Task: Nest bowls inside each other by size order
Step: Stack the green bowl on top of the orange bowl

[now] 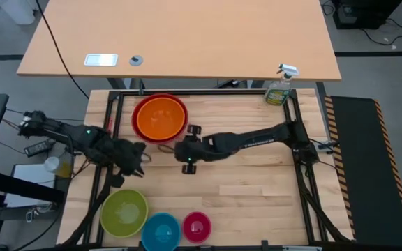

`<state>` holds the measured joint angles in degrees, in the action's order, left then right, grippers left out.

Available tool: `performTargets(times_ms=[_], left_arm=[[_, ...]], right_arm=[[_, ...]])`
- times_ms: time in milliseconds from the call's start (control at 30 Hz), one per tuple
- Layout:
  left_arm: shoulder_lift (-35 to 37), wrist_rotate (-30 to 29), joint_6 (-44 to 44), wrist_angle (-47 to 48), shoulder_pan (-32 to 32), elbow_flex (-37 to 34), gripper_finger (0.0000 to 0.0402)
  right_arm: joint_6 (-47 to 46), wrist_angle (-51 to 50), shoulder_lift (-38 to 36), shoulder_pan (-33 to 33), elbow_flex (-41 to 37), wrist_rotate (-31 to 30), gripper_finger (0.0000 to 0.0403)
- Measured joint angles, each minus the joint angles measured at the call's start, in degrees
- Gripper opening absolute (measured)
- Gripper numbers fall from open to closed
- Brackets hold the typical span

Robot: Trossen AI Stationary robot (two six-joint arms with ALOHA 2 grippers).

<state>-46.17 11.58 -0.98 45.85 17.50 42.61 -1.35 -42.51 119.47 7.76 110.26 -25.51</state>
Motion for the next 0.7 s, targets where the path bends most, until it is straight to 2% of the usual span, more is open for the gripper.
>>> performTargets(times_ms=[167,367,567,700], left_arm=[[-5.1,-1.5,-3.9,-1.2,9.9,0.0,0.0091],[-10.9,-13.8,-4.9,-1.3,20.8,0.5,0.016],[-17.8,-14.9,-6.7,-1.3,23.0,0.6,0.0218],[-22.5,-14.9,-6.8,-1.0,21.8,0.6,0.0228]], right_arm=[[-9.7,-12.8,-1.6,1.9,-0.3,1.8,0.0165],[-13.2,-14.6,-1.6,3.3,-3.5,-0.5,0.0165],[-16.3,-12.9,-1.5,4.2,-4.9,-0.8,0.0165],[-16.5,-11.5,-1.5,4.5,-5.0,-1.7,0.0165]])
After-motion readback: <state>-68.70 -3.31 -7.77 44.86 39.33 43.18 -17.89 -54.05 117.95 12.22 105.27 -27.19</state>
